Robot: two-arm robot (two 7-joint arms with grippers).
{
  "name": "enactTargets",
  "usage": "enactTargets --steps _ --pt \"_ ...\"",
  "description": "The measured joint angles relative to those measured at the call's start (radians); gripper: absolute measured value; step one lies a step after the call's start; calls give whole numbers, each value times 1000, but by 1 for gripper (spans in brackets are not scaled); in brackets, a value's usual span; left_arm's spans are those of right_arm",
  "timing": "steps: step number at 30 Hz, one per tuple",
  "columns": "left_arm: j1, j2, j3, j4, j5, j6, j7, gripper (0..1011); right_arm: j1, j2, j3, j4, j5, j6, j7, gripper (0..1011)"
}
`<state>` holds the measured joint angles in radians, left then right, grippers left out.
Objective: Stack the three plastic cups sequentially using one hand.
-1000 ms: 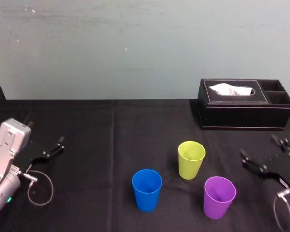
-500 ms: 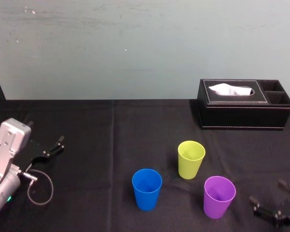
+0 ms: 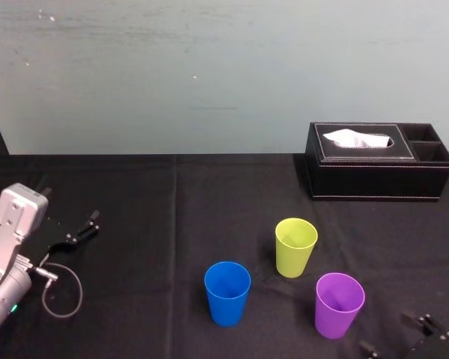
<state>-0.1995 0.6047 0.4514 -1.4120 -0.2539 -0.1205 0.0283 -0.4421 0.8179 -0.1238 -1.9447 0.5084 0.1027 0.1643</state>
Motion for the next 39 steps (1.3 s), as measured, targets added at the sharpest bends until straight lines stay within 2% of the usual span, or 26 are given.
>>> enactTargets --steps 7,14,29,39 --pt "0 0 0 0 0 0 0 1000 28 -28 -35 -2 -45 6 9 1000" --pt "0 0 0 0 0 0 0 1000 63 -79 -72 18 -92 13 4 1000" --pt "0 0 0 0 0 0 0 1000 79 -162 -69 52 -120 -14 -7 1000" --pt "0 0 0 0 0 0 0 1000 102 -207 -75 72 -141 -6 -3 1000"
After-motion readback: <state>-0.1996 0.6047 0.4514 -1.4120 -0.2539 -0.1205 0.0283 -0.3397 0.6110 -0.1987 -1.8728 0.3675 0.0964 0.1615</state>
